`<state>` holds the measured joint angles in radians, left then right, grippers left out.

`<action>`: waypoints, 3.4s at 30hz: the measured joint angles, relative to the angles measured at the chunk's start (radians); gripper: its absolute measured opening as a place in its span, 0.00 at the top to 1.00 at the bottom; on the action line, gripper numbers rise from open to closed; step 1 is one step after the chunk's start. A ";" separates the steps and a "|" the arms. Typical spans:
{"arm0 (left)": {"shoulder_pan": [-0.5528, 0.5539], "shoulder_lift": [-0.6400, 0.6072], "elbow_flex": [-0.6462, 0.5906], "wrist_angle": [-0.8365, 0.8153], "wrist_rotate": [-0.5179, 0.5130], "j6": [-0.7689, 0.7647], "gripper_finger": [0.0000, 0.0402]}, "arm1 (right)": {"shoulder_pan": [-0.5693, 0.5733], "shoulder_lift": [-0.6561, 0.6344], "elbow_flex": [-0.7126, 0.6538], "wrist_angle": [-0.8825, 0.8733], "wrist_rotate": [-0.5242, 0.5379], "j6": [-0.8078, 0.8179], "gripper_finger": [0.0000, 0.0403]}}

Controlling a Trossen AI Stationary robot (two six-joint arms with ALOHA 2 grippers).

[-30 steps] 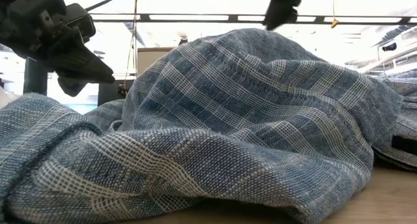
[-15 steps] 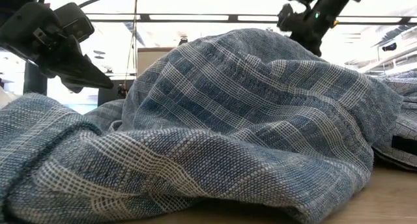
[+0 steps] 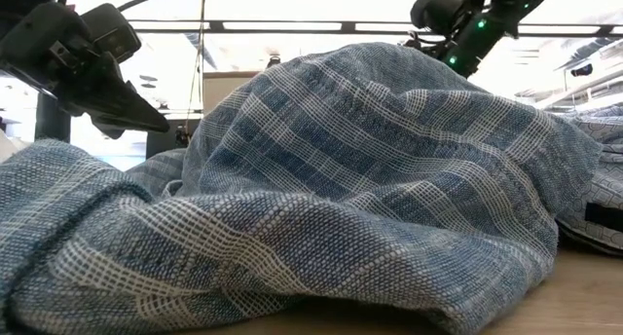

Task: Sort clothes
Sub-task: Put the green patient gown into the laundry bin, then put the white sock into the laundry bin

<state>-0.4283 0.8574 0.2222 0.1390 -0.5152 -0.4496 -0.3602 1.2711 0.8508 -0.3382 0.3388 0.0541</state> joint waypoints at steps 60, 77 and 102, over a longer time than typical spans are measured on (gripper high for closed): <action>0.001 0.000 0.000 0.027 0.000 0.000 0.77 | 0.004 0.612 0.628 0.147 -0.499 0.053 0.95; 0.001 0.000 0.000 0.035 0.000 -0.004 0.77 | -0.061 0.502 0.624 -0.045 -0.475 0.042 0.67; 0.002 0.000 0.001 0.060 0.001 -0.039 0.77 | -0.058 0.066 0.591 -0.606 -0.198 0.076 0.63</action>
<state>-0.4267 0.8570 0.2236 0.1995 -0.5145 -0.4881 -0.4187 1.3371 1.4417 -0.9445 0.1410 0.1297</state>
